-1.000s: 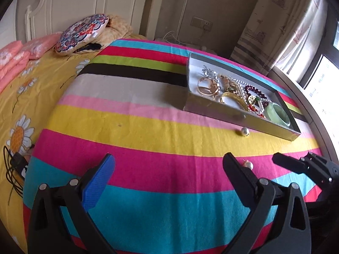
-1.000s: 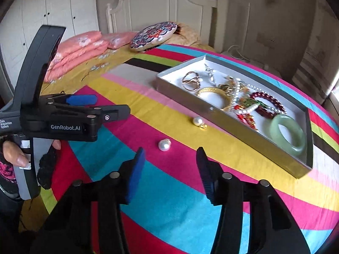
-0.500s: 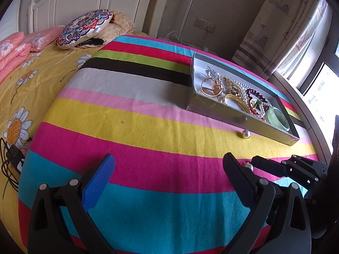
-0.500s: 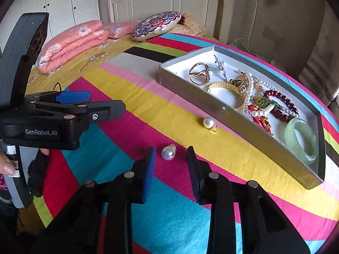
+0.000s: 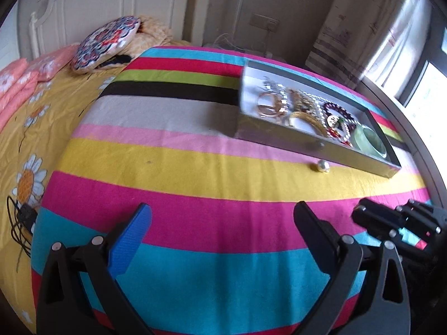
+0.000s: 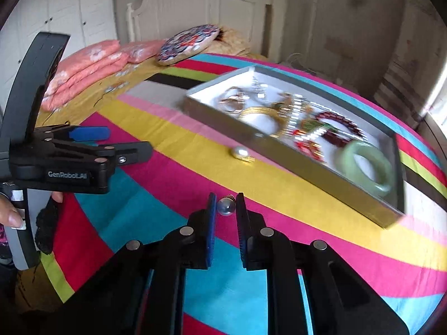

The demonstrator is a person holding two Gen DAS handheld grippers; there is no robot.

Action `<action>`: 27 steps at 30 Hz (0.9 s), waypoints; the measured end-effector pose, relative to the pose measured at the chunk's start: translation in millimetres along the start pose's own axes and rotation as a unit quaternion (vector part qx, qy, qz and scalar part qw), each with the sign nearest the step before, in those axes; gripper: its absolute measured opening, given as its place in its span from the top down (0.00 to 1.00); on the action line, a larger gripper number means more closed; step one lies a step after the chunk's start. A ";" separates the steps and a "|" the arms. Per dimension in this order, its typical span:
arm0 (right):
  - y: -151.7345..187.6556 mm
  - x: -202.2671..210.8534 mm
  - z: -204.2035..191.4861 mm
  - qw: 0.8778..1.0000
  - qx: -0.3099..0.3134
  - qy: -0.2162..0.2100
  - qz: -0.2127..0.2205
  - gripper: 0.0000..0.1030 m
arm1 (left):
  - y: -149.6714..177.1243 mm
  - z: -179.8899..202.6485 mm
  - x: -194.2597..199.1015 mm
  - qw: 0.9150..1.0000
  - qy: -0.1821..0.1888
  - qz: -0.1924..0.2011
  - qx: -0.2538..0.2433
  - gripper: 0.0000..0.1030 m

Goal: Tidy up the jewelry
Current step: 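Grasp one pearl earring with the left tool while the right tool grasps the other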

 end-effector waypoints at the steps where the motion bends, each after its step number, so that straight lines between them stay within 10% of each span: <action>1: 5.2 5.0 8.0 1.000 -0.010 0.007 0.003 0.85 | 0.2 8.6 -0.5 1.000 0.008 -0.001 -0.005 0.02; 8: 43.7 31.2 60.3 0.997 -0.070 0.040 0.008 0.85 | 1.2 84.0 -29.1 0.998 0.019 -0.018 -0.062 0.07; 16: 62.0 41.9 76.6 0.994 -0.102 0.030 0.025 0.85 | -9.5 107.1 -49.5 0.997 0.018 -0.014 -0.067 0.51; 27: 60.9 43.6 75.3 0.994 -0.105 0.022 0.032 0.85 | -1.4 116.1 -48.1 0.993 -0.003 -0.003 -0.115 0.77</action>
Point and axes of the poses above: each gripper's, at about its wrist camera, not at the fingertips, and x roughly against the way its jaws point, z to its right, y to its underside, the point moved 3 cm from there along -x, roughly the way its jaws point, and after that the axes turned 10 degrees about x, right-handed, at the moved point
